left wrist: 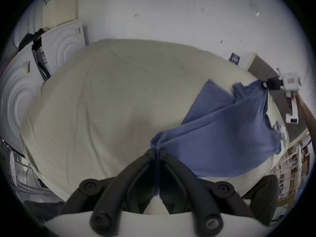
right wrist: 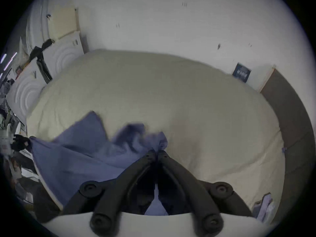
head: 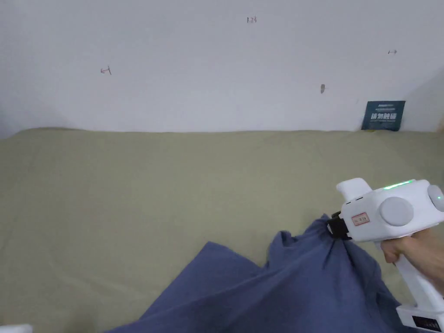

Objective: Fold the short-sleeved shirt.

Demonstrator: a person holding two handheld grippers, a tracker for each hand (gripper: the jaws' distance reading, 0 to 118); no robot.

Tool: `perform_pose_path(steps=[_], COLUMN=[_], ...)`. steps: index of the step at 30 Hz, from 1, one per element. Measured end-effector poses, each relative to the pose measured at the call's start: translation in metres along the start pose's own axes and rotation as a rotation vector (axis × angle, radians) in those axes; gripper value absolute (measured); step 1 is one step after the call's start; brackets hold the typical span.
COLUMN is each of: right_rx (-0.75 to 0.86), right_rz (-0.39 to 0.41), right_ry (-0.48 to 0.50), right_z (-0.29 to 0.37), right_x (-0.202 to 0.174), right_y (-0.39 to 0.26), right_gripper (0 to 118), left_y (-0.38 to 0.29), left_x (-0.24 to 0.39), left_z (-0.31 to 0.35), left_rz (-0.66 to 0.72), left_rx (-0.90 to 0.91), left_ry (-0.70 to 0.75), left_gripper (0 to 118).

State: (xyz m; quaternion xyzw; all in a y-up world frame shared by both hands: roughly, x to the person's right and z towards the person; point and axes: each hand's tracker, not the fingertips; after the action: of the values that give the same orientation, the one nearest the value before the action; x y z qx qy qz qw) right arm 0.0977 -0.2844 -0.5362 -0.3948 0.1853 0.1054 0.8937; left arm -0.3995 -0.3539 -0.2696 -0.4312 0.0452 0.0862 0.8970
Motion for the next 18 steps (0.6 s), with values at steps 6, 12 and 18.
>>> perform_pose_path(steps=[6, 12, 18], right_rx=[0.224, 0.433, 0.52], right_rz=[0.001, -0.029, -0.088], right_ry=[-0.081, -0.197, -0.256], right_z=[0.155, 0.293, 0.356], right_x=[0.002, 0.015, 0.03], right_y=[0.014, 0.021, 0.022], right_gripper=[3, 3, 3], left_y=[0.068, 0.153, 0.219], left_x=[0.028, 0.075, 0.111], left_z=[0.071, 0.137, 0.188], left_rz=[-0.034, -0.082, -0.109], left_rx=[0.176, 0.322, 0.412], left_ry=[-0.024, 0.025, 0.051], left_gripper=[3, 3, 3])
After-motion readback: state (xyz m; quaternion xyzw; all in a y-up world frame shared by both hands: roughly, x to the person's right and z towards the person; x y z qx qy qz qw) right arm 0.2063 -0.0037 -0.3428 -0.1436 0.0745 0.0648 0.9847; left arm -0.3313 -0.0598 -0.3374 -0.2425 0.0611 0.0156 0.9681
